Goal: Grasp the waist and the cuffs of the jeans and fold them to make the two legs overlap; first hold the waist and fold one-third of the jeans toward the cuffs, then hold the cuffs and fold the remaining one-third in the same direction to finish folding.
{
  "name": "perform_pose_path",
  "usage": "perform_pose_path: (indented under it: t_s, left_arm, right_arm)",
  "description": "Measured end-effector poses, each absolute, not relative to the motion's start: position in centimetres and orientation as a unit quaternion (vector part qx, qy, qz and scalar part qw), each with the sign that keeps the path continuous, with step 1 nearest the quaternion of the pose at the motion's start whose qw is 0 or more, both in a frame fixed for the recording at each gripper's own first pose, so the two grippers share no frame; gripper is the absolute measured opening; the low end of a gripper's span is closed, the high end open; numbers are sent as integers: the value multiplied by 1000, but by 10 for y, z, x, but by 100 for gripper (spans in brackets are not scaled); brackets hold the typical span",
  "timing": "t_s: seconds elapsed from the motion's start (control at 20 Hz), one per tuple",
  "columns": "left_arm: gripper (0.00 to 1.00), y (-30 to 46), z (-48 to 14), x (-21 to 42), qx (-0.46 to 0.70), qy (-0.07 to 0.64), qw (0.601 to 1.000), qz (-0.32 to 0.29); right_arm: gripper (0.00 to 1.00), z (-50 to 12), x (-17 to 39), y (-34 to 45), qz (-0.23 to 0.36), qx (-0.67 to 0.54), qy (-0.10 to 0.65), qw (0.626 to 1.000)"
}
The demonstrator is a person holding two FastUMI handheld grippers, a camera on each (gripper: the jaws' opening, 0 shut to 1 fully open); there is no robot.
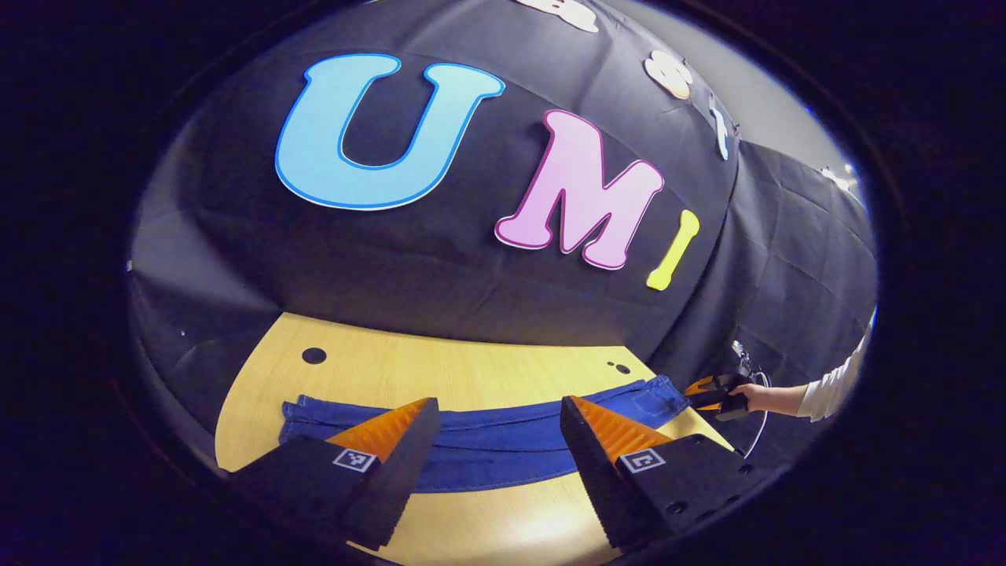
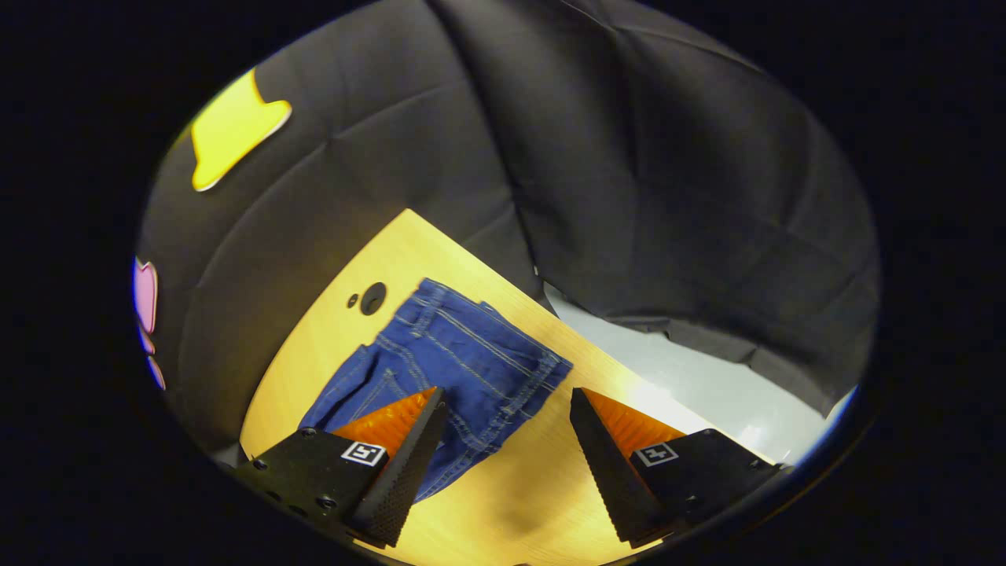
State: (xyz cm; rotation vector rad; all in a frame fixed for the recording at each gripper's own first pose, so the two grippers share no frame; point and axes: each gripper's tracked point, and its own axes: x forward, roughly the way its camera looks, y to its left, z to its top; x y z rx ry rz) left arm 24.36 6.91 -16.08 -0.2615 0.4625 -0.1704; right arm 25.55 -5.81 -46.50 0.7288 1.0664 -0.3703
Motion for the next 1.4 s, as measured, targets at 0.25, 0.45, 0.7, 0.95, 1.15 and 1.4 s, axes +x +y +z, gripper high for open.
perform_pose_path:
  t_s: [0.25, 0.45, 0.7, 0.95, 1.15, 1.4]
  left_arm:
    - [96, 59, -177, 231, -120, 258, 957, -63]
    - [97, 63, -188, 219, -116, 278, 953, -40]
    - [96, 88, -190, 202, -116, 282, 952, -32]
    - [96, 114, -188, 176, -124, 270, 954, -43]
    - [97, 137, -185, 158, -142, 261, 954, -40]
    - [97, 171, -193, 125, -151, 268, 951, -22]
  right_arm:
    - [90, -483, 286, -60, -192, 406, 453, 770]
    - [32, -484, 291, -60, -207, 422, 437, 767]
    - [5, -401, 318, -49, -153, 418, 356, 822]
    - [4, -272, 312, 19, -28, 376, 296, 878]
    - [4, -176, 271, 127, 87, 321, 275, 902]
    - [4, -170, 209, 318, 238, 269, 319, 877]
